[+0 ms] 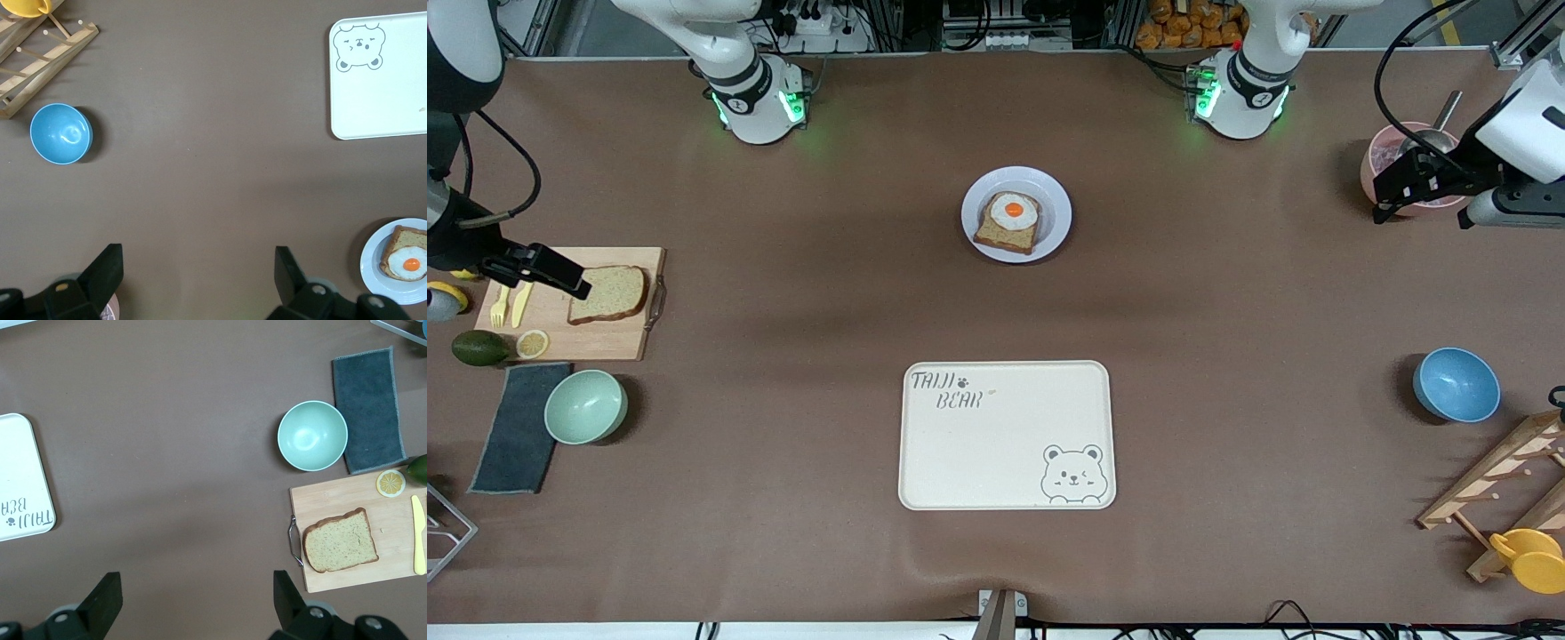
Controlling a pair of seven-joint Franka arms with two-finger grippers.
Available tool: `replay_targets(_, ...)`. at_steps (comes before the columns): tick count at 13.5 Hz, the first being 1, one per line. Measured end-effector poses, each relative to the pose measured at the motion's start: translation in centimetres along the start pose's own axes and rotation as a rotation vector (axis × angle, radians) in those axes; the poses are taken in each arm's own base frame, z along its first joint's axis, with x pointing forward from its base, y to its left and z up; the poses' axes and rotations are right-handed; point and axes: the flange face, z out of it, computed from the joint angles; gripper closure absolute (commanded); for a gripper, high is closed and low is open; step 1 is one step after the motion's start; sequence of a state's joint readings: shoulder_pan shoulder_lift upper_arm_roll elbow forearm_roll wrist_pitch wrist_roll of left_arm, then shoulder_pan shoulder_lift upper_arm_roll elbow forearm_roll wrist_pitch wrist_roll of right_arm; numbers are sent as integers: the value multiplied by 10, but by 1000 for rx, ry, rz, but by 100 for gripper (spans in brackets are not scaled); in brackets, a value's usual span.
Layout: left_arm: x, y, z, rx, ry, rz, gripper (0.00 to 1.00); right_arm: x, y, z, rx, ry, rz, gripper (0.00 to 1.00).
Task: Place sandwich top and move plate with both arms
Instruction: 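Move the right gripper over the bread slice on the cutting board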
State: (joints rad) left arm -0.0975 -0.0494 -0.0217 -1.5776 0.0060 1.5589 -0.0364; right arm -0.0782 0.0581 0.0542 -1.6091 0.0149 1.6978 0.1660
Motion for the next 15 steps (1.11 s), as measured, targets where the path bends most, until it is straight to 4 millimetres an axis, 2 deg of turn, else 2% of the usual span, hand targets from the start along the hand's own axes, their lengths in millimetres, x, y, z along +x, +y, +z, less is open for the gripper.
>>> replay_targets(7, 1, 7, 2, -13, -4, 12, 0, 0, 3, 3, -1, -8, -23, 0)
replay_targets(10, 2, 10, 13, -12, -41, 16, 0, 2, 31, 15, 19, -36, -15, 0)
replay_targets(13, 0, 9, 43, -29, -116, 11, 0, 2, 52, 30, 29, -69, 6, 0)
replay_targets(15, -1, 1, 58, -62, -148, -12, 0, -1, 68, 47, 31, -104, -25, 0)
